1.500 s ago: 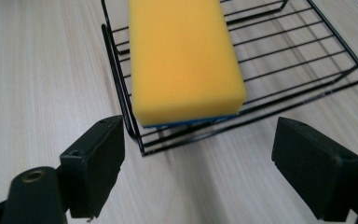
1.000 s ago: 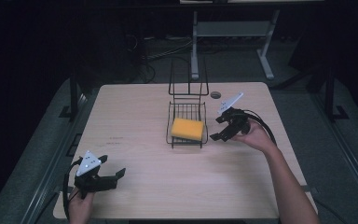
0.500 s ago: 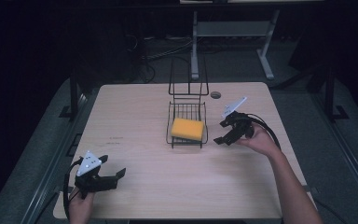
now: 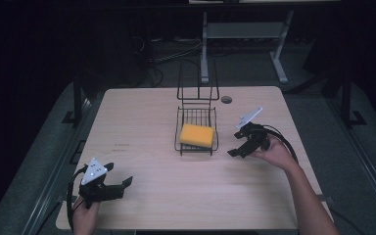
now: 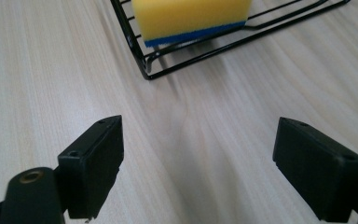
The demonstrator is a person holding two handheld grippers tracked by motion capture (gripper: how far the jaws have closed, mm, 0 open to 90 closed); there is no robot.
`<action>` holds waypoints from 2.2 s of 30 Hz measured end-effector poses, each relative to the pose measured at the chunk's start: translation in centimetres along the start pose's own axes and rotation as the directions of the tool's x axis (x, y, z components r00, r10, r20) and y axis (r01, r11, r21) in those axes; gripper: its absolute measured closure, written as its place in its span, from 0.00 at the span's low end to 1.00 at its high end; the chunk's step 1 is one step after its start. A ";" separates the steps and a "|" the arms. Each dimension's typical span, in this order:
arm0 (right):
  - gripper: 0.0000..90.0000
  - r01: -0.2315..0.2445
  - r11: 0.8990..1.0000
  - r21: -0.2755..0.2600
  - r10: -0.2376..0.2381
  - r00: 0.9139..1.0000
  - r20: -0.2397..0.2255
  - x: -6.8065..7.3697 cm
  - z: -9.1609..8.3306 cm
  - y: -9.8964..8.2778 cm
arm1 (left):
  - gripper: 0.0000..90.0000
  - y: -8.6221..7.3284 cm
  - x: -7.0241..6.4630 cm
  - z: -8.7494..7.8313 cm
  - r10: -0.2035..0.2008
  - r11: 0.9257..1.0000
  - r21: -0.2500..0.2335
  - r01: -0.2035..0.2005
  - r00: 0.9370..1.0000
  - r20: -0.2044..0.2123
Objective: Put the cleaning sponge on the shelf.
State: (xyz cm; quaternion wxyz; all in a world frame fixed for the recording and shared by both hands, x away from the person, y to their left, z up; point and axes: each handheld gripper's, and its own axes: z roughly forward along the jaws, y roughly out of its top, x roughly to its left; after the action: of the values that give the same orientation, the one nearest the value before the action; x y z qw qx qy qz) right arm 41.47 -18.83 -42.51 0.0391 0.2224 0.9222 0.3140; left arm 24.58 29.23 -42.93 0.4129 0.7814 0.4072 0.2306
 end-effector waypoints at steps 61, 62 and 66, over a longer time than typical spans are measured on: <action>0.17 -0.060 0.998 0.021 0.061 0.998 -0.008 3.8 -1.5 -6.4 | 0.16 0.1 -0.4 0.6 0.009 1.000 0.013 -0.009 1.000 0.005; 0.17 -0.059 0.998 0.021 0.059 0.998 -0.006 3.9 -1.5 -6.4 | 0.16 0.1 -0.4 0.6 0.004 1.000 0.013 -0.004 1.000 0.005; 0.17 -0.066 0.998 0.013 0.066 0.998 -0.002 4.1 -1.9 -6.7 | 0.16 0.0 -0.3 0.5 0.005 1.000 0.006 -0.005 1.000 0.002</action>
State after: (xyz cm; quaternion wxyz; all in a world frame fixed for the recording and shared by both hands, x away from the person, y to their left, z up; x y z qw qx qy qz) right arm 34.79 -22.83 -44.75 0.0259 0.2528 0.9164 0.3093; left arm 24.82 28.73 -43.20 0.4101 0.7839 0.4055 0.2298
